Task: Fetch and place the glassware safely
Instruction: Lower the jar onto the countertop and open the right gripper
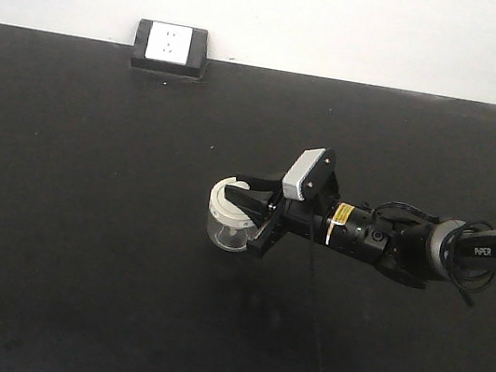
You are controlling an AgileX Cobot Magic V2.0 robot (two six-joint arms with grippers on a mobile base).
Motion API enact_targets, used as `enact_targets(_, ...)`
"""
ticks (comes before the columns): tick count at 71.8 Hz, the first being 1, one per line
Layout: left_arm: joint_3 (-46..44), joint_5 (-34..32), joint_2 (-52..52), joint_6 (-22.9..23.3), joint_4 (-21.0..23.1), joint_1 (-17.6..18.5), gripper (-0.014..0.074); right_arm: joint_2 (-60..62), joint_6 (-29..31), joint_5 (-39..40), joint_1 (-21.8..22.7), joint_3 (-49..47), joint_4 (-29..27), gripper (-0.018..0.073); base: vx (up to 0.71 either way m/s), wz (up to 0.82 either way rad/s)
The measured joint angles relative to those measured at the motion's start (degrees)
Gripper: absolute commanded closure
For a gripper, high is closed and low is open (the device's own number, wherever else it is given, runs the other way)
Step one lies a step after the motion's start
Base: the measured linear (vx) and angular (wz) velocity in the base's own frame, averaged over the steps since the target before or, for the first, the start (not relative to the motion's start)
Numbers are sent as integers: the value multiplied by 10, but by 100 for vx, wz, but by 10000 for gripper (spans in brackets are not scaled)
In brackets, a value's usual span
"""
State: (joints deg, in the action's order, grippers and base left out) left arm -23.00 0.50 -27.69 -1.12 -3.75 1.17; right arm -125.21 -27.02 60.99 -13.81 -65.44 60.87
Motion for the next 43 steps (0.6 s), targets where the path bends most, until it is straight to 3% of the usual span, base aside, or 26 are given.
enact_targets(10, 0, 0, 0, 0, 0, 0, 603, 0, 0, 0, 0, 0, 0, 544, 0, 0)
enact_targets(19, 0, 0, 0, 0, 0, 0, 603, 0, 0, 0, 0, 0, 0, 478, 0, 0)
enact_targets(27, 0, 0, 0, 0, 0, 0, 603, 0, 0, 0, 0, 0, 0, 367, 0, 0)
enact_targets(43, 0, 0, 0, 0, 0, 0, 603, 0, 0, 2, 0, -1, -5, 51, 0, 0)
